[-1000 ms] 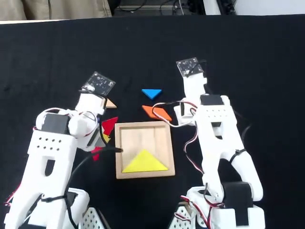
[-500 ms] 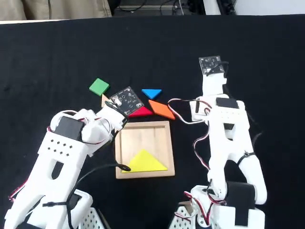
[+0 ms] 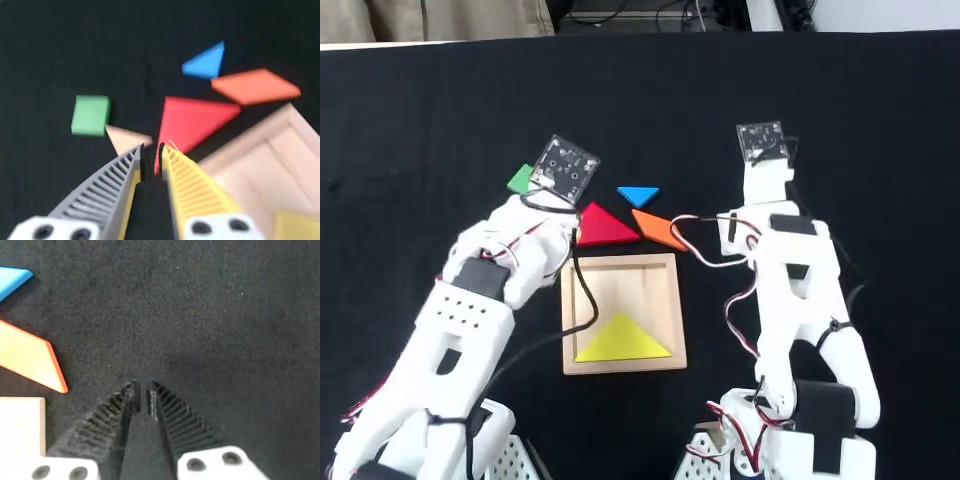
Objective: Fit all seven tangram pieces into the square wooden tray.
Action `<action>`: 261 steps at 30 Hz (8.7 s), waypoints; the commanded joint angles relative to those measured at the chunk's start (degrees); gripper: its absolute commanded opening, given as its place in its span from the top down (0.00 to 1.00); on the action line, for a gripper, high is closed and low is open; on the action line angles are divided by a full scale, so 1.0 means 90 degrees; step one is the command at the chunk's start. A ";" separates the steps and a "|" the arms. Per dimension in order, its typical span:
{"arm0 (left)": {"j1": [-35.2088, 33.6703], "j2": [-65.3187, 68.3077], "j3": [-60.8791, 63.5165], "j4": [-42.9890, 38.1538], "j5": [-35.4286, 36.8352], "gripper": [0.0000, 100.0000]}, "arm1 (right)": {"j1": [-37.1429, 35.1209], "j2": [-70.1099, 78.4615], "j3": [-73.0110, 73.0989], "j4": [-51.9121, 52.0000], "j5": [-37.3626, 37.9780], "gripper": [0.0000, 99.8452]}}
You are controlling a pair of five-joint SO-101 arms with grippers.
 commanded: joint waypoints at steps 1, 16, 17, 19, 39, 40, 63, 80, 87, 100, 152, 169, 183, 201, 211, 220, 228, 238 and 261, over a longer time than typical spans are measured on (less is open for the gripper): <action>-0.0151 0.0420 0.0122 -0.0840 -0.0440 0.92 | 0.0107 -0.0220 -0.0015 -0.0215 -0.0049 0.95; 0.0728 0.4601 -0.3062 -0.0918 0.1934 0.87 | 0.0107 -0.0210 -0.0015 -0.0215 -0.0049 0.95; 0.0757 0.4835 -0.3248 -0.0918 0.1924 0.87 | 0.0107 -0.0210 -0.0015 -0.0215 -0.0049 0.95; 0.0757 0.5255 -0.3541 -0.0860 0.1807 0.87 | 0.0107 -0.0210 -0.0015 -0.0215 -0.0039 0.95; -0.0073 0.5451 -0.3756 0.1397 -0.0821 0.87 | -0.0254 -0.0210 0.0093 -0.0215 0.0010 0.95; -0.0210 0.5392 -0.3736 0.1436 -0.0967 0.87 | -0.0254 -0.0210 0.0093 -0.0215 0.0010 0.95; -0.0444 0.4708 -0.3609 0.3438 -0.2911 0.87 | -0.0234 -0.0210 0.0093 -0.0215 0.0010 0.95; -0.0132 0.5197 -0.3150 0.1612 -0.0166 0.96 | -0.0234 -0.0210 0.0093 -0.0215 0.0010 0.95; -0.0386 0.5206 -0.3111 0.2413 -0.1377 0.96 | -0.0234 -0.0210 0.0093 -0.0215 0.0010 0.95; -0.0366 0.5187 -0.2740 0.4298 -0.3673 0.96 | -0.0254 -0.0210 0.0093 -0.0215 0.0010 0.95; -0.2330 0.0801 -0.0024 0.3057 0.5929 0.68 | -0.0274 -0.0220 0.0171 -0.0215 0.0020 0.95; -0.2535 0.0860 0.0269 0.3272 0.5636 0.62 | -0.0518 -0.0220 0.0239 -0.0215 0.0400 0.95; -0.3101 0.2891 -0.0640 0.2618 0.5558 0.62 | -0.0606 -0.0220 0.0308 -0.0215 0.0508 0.95; -0.2799 0.3360 -0.0904 0.2755 0.5441 0.65 | -0.0606 -0.0220 0.0308 -0.0215 0.0508 0.95; -0.2789 0.3360 -0.0728 0.2413 0.5411 0.66 | -0.0596 -0.0220 0.0308 -0.0215 0.0508 0.95; -0.2789 0.3360 -0.0728 0.2413 0.5392 0.66 | -0.0606 -0.0220 0.0308 -0.0215 0.0508 0.95; -0.2779 0.3360 -0.0728 0.2598 0.5031 0.66 | -0.0606 -0.0220 0.0308 -0.0215 0.0508 0.95; -0.2779 0.3360 -0.0728 0.2598 0.5031 0.66 | -0.0606 -0.0220 0.0308 -0.0215 0.0508 0.95; -0.1968 0.3282 -0.0620 0.2266 0.4679 0.77 | -0.0606 -0.0220 0.0308 -0.0215 0.0508 0.95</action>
